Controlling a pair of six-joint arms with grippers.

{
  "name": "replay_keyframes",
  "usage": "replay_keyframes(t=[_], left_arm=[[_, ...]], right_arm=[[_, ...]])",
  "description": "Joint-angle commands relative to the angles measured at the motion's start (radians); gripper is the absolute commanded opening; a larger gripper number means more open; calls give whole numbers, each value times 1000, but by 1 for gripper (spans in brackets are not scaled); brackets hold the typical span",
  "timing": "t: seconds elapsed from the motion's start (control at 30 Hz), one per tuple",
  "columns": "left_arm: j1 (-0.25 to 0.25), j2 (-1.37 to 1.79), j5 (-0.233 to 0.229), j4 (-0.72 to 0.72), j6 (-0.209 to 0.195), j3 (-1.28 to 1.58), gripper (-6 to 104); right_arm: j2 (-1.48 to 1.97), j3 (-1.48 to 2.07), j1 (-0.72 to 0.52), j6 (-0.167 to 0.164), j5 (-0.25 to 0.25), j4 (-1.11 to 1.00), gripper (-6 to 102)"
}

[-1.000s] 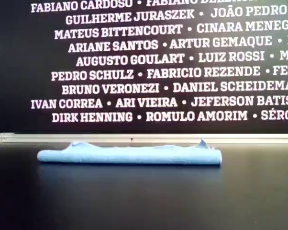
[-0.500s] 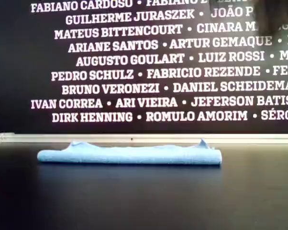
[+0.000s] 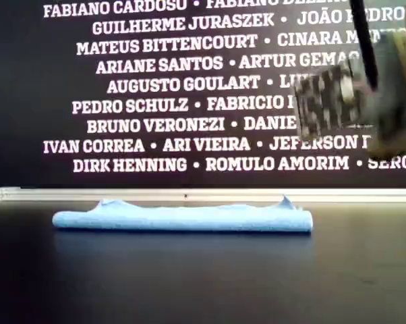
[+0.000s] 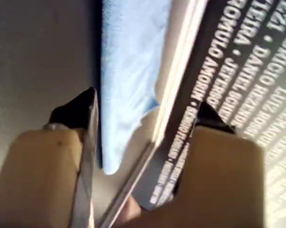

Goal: Fold a cloth

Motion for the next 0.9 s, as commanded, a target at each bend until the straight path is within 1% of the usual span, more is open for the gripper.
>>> replay_keyframes(t=[0.0, 0.07, 0.17, 0.33, 0.43, 0.53, 0.67, 0.73, 0.77, 0.8, 0.87], left_arm=[[9, -3, 6, -80, 5, -2, 73], [9, -57, 6, -80, 5, -3, 73], [9, -244, 6, -101, 5, -46, 74], [11, -693, 5, -101, 3, -376, 74], [11, -882, 5, -101, 3, -531, 74], [9, -988, 5, -101, 3, -630, 74], [8, -1043, 5, -101, 5, -709, 74], [9, -1071, 5, -101, 5, -746, 74], [9, -1092, 5, -101, 5, -764, 74], [9, -1115, 5, -101, 5, -782, 74], [8, -1163, 5, -101, 5, -819, 74]], right_arm=[[11, 5, -5, -3, -14, -75, 54], [-21, -6, -5, 3, -17, -92, 54], [-163, -74, 3, 12, -26, -95, 55], [-644, -360, -5, 14, -26, -95, 55], [-902, -532, 0, 14, -28, -95, 55], [-1042, -660, 11, 14, -28, -95, 55], [-1101, -765, 15, 6, -29, -95, 56], [-1157, -811, 17, 12, -29, -95, 55], [-1183, -839, 17, -2, -29, -94, 55], [-1200, -862, 17, -2, -29, -94, 55], [-1226, -896, 18, 14, -29, -94, 55]])
